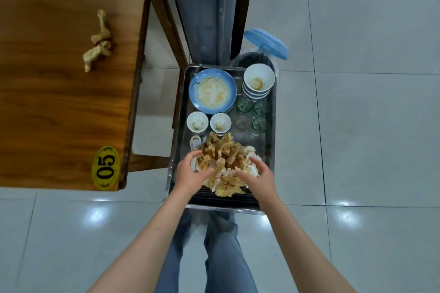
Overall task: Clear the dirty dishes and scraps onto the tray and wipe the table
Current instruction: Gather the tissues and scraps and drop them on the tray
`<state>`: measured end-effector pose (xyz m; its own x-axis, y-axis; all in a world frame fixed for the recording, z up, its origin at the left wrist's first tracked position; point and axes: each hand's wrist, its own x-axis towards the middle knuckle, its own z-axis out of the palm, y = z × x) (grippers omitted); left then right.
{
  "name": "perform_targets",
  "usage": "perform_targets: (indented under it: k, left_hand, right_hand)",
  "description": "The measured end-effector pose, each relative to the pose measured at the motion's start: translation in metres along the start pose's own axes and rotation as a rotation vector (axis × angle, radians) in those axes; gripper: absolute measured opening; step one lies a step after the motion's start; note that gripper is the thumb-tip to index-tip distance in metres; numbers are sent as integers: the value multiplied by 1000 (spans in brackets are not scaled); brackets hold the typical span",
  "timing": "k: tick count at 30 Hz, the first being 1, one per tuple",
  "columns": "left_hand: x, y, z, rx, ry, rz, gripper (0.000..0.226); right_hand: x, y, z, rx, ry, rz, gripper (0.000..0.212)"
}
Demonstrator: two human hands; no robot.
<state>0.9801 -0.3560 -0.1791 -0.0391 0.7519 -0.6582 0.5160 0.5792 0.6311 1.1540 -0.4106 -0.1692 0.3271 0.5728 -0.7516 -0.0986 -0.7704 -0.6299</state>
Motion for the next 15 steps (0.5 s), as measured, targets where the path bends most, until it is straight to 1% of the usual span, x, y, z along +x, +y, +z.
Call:
perform_targets:
  k: [3, 5, 9, 13, 15]
  left_hand:
    - [-14, 15, -15, 2, 4, 24, 52]
    - [-25, 26, -27, 4, 0, 40, 50]
    - [-51, 49, -56, 13, -13, 146, 48]
    - [-79, 70, -98, 134, 50, 311, 53]
    - [-89, 77, -126, 185, 104, 353, 57]
  right_hand:
    - [-13, -15, -5, -62, -13, -42, 61]
    - [-23, -28, -6, -100, -16, -66, 62]
    - [-48, -63, -1, -207, -18, -169, 61]
    - [-75, -103, 16, -306, -67, -327, 56]
    - [-89, -124, 28, -325, -90, -384, 54]
